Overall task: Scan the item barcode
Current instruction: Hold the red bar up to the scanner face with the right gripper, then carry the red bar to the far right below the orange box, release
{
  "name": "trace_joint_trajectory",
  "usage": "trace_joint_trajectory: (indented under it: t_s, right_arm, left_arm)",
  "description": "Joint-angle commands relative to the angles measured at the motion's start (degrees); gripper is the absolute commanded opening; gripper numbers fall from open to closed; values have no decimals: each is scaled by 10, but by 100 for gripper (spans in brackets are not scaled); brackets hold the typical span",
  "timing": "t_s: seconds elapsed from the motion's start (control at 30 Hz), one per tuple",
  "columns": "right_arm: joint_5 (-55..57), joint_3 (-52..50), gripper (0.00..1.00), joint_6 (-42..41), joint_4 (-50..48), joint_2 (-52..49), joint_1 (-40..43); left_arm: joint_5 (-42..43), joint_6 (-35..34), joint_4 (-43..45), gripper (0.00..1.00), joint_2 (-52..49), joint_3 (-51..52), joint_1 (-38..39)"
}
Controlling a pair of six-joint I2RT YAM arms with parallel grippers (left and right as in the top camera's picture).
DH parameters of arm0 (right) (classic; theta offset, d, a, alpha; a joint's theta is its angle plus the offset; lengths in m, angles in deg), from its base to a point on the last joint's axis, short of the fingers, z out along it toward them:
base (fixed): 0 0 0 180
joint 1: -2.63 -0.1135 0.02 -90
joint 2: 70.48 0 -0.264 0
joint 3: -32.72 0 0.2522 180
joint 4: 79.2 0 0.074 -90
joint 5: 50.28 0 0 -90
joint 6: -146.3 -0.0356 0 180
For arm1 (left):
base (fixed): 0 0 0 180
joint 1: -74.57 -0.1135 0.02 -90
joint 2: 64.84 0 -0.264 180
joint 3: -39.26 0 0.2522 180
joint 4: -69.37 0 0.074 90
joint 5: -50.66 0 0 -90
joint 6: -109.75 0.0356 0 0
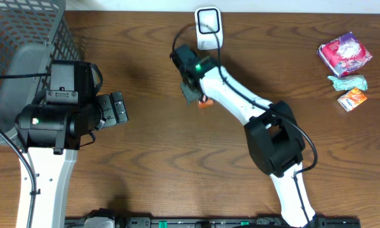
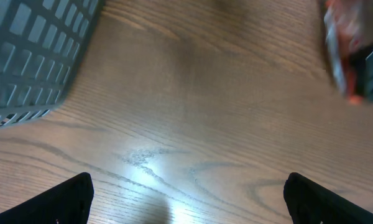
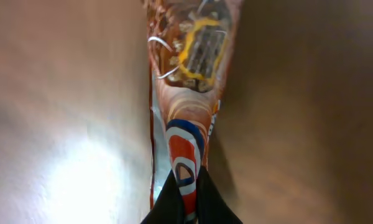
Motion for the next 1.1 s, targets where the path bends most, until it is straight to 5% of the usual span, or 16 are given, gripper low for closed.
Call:
trace_joint_trajectory:
  t_s: [0.0, 0.47, 0.83, 1.07]
  right_arm:
    - [66, 62, 1, -10, -45, 8, 27]
    - [60, 65, 1, -23, -268, -14, 96]
    - [50, 65, 1, -24, -269, -37, 99]
    - [187, 65, 1, -38, -244, -7, 116]
  left_arm:
    - [-1, -7, -1, 98, 1, -2, -1]
    - [-1, -7, -1, 98, 1, -2, -1]
    - [-1, -7, -1, 98, 1, -2, -1]
    - [-1, -7, -2, 98, 1, -2, -1]
